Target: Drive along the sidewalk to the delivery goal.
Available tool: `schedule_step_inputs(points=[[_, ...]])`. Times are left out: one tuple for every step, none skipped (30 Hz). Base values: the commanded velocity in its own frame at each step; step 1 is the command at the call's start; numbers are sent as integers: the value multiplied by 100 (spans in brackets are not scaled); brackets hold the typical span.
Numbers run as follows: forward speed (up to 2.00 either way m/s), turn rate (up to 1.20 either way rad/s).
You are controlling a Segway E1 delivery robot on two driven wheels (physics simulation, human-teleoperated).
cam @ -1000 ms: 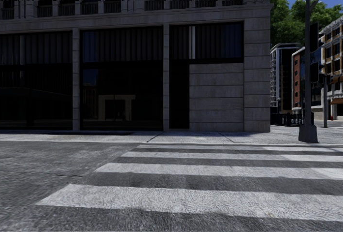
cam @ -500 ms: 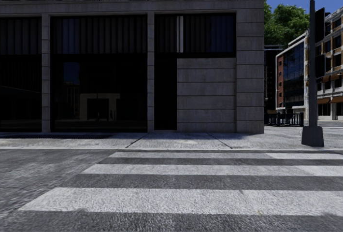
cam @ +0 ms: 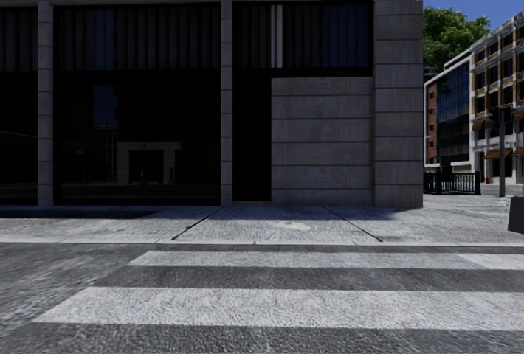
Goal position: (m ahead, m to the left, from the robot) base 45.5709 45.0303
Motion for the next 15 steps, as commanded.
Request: schedule_step_inputs(points=[[200, 0], [200, 0], [200, 0], [200, 0], [200, 0], [200, 0], [200, 0], [200, 0], [200, 0], [200, 0], [200, 0], [200, 0], [200, 0], [200, 0], [200, 0]])
